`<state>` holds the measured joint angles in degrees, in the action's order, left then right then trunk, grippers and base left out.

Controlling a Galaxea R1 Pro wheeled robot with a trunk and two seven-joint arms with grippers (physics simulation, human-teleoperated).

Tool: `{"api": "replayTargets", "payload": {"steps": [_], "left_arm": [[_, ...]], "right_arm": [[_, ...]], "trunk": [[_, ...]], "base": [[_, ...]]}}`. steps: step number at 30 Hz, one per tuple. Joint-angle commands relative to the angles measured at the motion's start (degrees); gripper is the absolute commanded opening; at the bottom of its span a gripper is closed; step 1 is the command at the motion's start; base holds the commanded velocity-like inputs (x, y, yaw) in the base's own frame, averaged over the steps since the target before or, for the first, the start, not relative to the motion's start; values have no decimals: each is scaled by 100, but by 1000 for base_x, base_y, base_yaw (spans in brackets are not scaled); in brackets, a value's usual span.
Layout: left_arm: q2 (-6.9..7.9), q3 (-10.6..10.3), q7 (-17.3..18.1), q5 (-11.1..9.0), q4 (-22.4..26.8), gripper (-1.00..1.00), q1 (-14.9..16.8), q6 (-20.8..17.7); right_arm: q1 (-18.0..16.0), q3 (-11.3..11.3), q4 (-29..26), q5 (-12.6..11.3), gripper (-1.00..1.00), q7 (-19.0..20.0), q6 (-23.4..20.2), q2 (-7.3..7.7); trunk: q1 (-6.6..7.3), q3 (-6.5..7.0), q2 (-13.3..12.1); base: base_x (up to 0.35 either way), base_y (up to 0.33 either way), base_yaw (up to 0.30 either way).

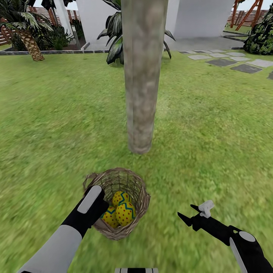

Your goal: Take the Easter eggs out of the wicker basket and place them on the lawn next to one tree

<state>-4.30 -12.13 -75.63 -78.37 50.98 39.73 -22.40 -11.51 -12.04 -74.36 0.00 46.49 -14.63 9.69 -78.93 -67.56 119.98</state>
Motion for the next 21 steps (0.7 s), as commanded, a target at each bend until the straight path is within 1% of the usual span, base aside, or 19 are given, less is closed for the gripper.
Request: {"api": "replayTargets", "payload": {"steps": [1,10,14,21], "left_arm": [[0,0,3,-3,0,100,0,0],[0,-6,4,2,5,100,0,-1],[0,-9,7,-3,4,100,0,-1],[5,-9,16,0,6,100,0,-3]], "right_arm": [[0,0,0,0,100,0,0,-1],[0,0,0,0,100,0,-2,-1],[0,0,0,0,100,0,-2,-2],[0,9,0,0,100,9,-4,-1]], "trunk": [[0,0,0],[0,0,0],[0,0,0],[0,0,0]], "base": [[0,0,0],[0,0,0],[-166,0,0],[-11,0,0]]}}
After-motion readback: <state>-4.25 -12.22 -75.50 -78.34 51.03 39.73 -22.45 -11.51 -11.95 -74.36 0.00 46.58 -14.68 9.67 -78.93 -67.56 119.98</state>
